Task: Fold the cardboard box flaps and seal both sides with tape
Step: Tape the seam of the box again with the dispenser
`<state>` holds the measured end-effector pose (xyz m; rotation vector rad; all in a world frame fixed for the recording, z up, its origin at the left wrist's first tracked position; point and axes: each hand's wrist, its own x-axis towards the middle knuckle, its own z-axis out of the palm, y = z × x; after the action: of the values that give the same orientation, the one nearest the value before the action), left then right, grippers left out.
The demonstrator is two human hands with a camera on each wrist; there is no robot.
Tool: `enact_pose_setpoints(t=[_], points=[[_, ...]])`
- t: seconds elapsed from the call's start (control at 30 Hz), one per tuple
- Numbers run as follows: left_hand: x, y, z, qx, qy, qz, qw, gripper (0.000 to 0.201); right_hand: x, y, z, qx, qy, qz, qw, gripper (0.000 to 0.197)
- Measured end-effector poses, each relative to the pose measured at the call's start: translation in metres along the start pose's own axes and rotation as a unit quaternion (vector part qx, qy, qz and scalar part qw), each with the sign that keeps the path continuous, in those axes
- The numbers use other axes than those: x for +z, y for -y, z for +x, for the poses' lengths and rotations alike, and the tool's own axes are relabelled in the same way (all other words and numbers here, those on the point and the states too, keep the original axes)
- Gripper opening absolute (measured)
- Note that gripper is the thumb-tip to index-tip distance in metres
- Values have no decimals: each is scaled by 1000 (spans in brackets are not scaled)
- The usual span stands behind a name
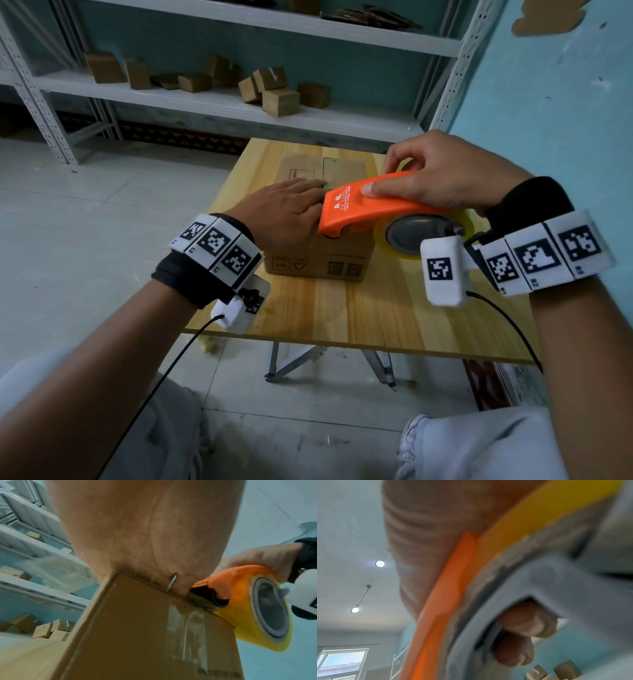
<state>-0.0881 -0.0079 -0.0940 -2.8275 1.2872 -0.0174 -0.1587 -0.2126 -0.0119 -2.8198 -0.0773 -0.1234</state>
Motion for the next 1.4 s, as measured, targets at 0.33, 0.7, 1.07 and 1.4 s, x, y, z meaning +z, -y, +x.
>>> enact_pose_setpoints(t=[0.33,0.7,1.07,1.4], points=[[17,6,11,-24,-91,-73,993,82,0,2,0,6,6,3,1000,43],[9,2,1,35,-29,86,995,83,2,2,1,3,-1,18,1000,46],[8,-2,0,25,-28,94,995,95,1,0,1,10,5,44,999,43],[7,-3,0,17,-30,65,997,97,1,-6,0,8,8,62,998,46]])
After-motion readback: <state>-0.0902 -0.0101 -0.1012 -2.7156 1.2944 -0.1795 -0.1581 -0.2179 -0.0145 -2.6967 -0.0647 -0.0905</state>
